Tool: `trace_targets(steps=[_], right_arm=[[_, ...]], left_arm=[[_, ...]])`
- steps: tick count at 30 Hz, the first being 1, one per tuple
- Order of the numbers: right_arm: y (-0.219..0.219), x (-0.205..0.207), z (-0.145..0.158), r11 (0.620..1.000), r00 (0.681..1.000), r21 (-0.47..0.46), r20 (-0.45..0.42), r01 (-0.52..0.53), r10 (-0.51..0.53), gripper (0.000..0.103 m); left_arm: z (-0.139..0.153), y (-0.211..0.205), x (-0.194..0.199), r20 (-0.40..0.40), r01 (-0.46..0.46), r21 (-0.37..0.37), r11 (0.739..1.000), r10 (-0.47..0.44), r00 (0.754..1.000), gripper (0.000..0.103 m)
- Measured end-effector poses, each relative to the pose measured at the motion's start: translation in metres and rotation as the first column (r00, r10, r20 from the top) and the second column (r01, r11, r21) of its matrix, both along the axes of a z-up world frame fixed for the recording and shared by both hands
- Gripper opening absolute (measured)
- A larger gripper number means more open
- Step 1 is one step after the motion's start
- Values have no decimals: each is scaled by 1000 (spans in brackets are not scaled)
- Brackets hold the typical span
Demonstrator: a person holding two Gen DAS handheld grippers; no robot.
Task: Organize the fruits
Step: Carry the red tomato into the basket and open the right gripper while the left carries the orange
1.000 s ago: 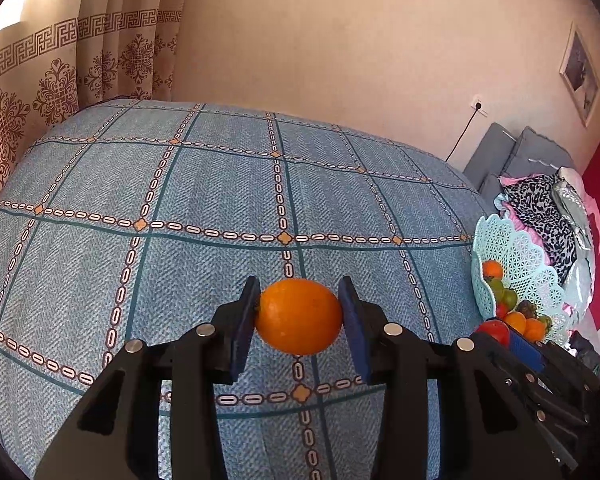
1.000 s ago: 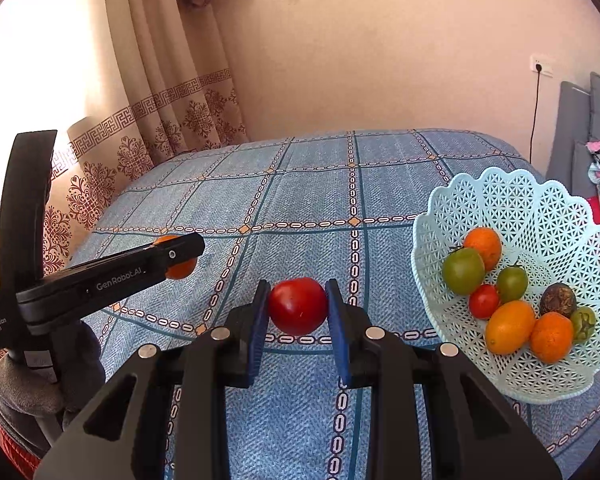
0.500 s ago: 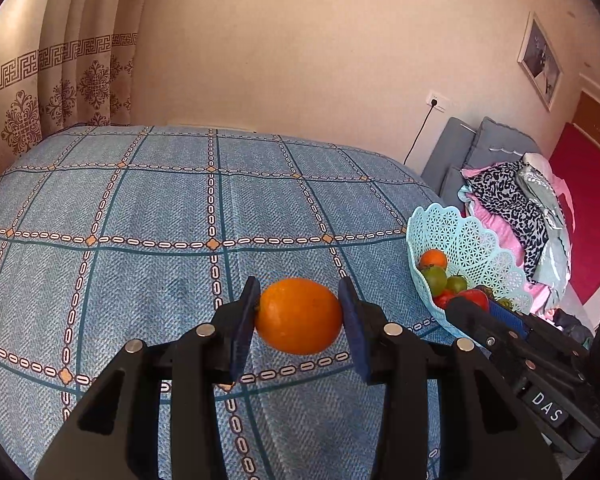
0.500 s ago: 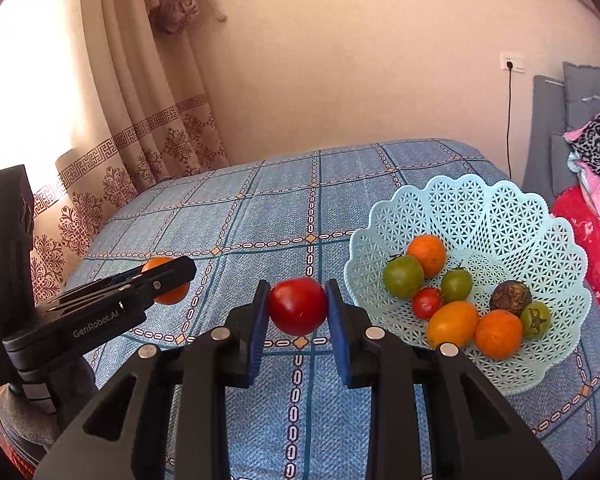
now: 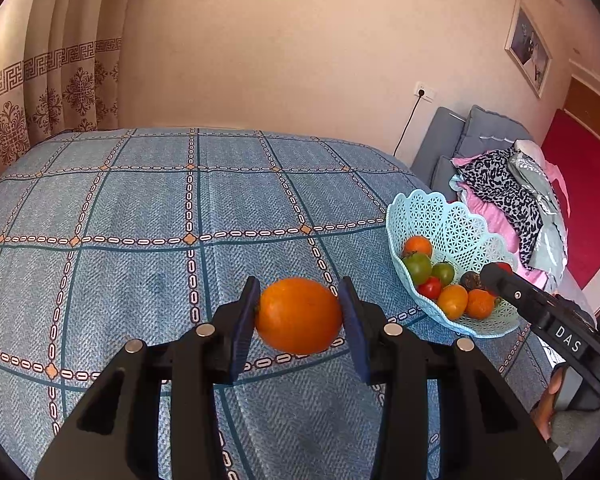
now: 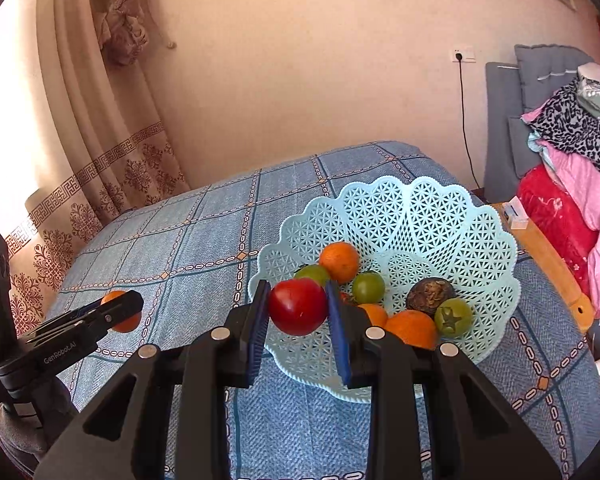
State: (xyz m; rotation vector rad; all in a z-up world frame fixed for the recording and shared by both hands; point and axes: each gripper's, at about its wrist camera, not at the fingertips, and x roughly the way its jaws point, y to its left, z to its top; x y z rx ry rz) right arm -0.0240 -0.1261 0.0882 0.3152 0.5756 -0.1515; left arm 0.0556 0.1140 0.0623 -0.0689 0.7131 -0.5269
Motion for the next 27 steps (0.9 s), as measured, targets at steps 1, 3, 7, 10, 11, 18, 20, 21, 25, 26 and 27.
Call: trace_targets(steps=[1, 3, 7, 10, 11, 18, 20, 21, 25, 26, 27], right_arm=[[-4, 0, 0, 1000, 1000, 2, 1, 13, -13, 28], [-13, -2, 0, 999, 999, 6, 2, 34, -34, 28], [-27, -3, -2, 998, 998, 12, 2, 69, -69, 28], [-33, -1, -5, 996, 997, 18, -3, 83, -83, 28], [-36, 0, -7, 996, 996, 22, -5, 87, -86, 28], [-41, 10, -14, 995, 995, 26, -23, 95, -94, 28], [-41, 13, -15, 995, 995, 25, -25, 94, -94, 29], [-41, 13, -15, 995, 995, 27, -24, 99, -98, 29], [-43, 13, -16, 993, 993, 39, -20, 115, -114, 32], [-44, 12, -16, 992, 993, 41, -19, 119, -119, 35], [-45, 10, -17, 991, 992, 42, -17, 123, -123, 35]], left_arm=[[0, -1, -1, 0, 3, 0, 1000, -3, 1000, 41], [0, -4, -1, 1, 7, 3, 1000, -7, 1000, 42], [-1, -9, -5, 5, 17, 11, 1000, -17, 1000, 42], [-1, -12, -7, 7, 24, 14, 1000, -24, 1000, 41], [-1, -13, -7, 8, 25, 16, 1000, -25, 1000, 41], [-3, -18, -10, 15, 41, 32, 999, -41, 999, 42], [-3, -20, -11, 15, 45, 35, 998, -45, 999, 42], [-3, -21, -11, 16, 46, 36, 998, -47, 999, 42], [-4, -21, -11, 17, 48, 37, 998, -49, 999, 41], [-4, -21, -11, 17, 48, 38, 998, -49, 999, 42], [-4, -21, -11, 17, 49, 38, 998, -49, 999, 42]])
